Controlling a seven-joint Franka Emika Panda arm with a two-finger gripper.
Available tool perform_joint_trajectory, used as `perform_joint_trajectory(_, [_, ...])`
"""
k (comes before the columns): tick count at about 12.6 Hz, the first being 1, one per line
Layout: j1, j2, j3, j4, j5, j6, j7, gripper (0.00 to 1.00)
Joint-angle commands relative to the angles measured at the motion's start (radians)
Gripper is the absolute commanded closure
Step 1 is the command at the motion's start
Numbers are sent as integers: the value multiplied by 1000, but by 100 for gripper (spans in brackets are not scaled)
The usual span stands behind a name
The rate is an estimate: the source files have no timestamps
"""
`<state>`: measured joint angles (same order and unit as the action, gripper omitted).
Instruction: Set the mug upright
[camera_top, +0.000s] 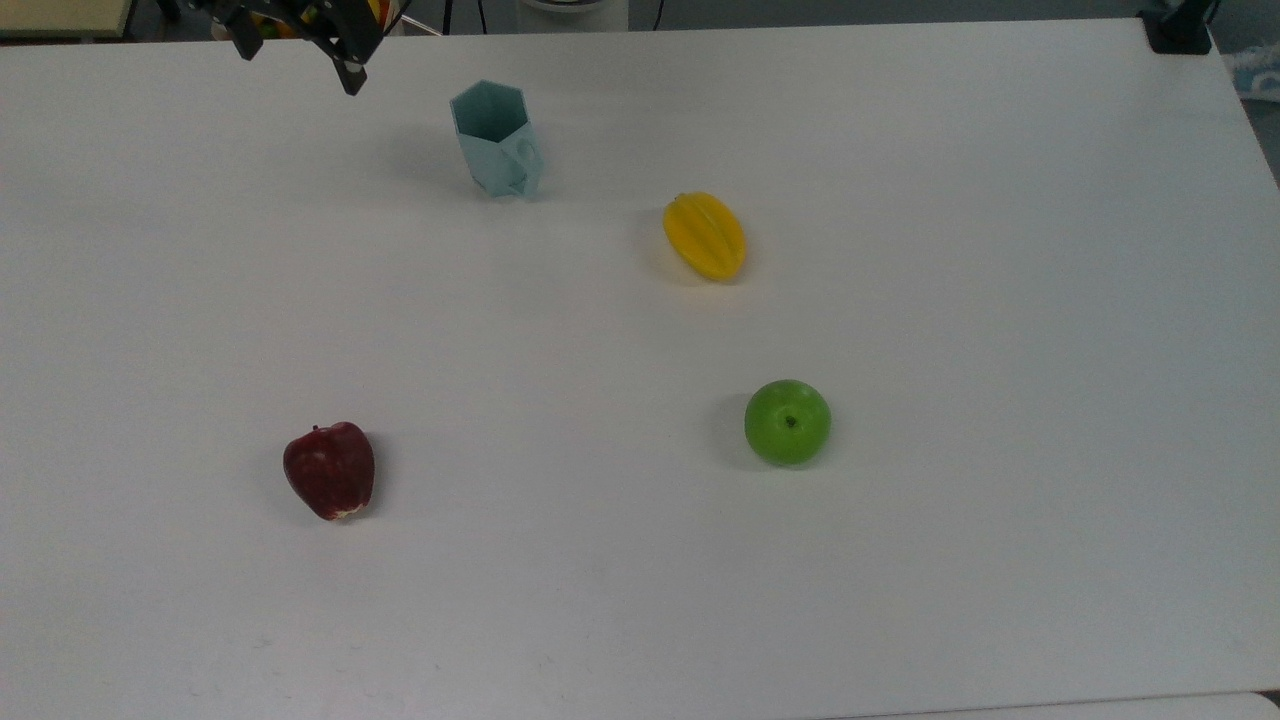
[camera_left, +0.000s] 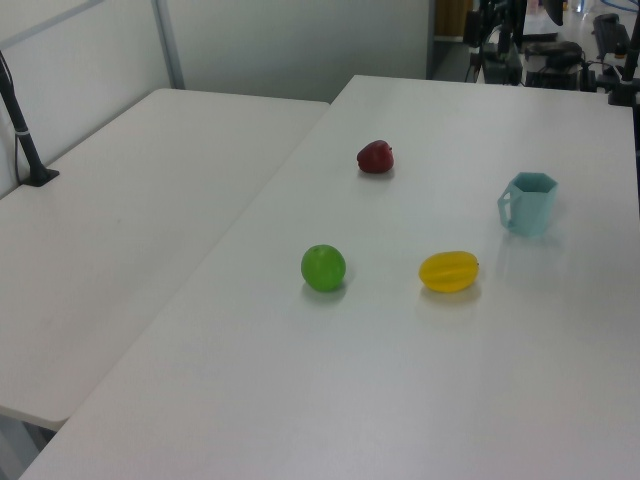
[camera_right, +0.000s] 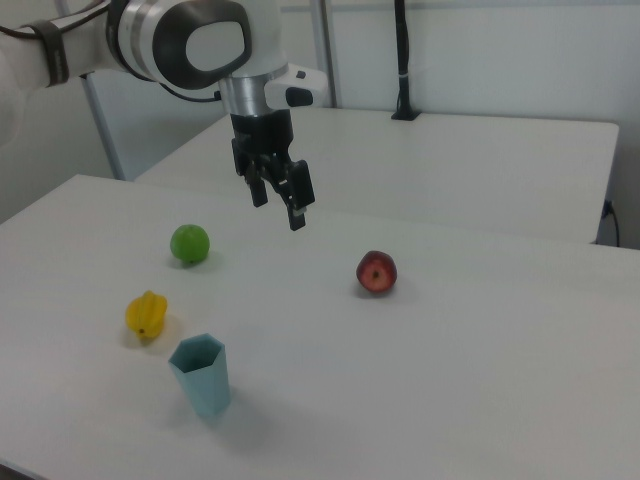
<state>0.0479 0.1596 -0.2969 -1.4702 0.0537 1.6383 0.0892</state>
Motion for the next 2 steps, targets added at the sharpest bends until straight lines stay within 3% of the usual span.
perform_joint_trajectory(1, [-23,-74,15,-73,28,45,23,0])
perform_joint_trajectory(2, [-22,-74,15,-76,28,46,23,0])
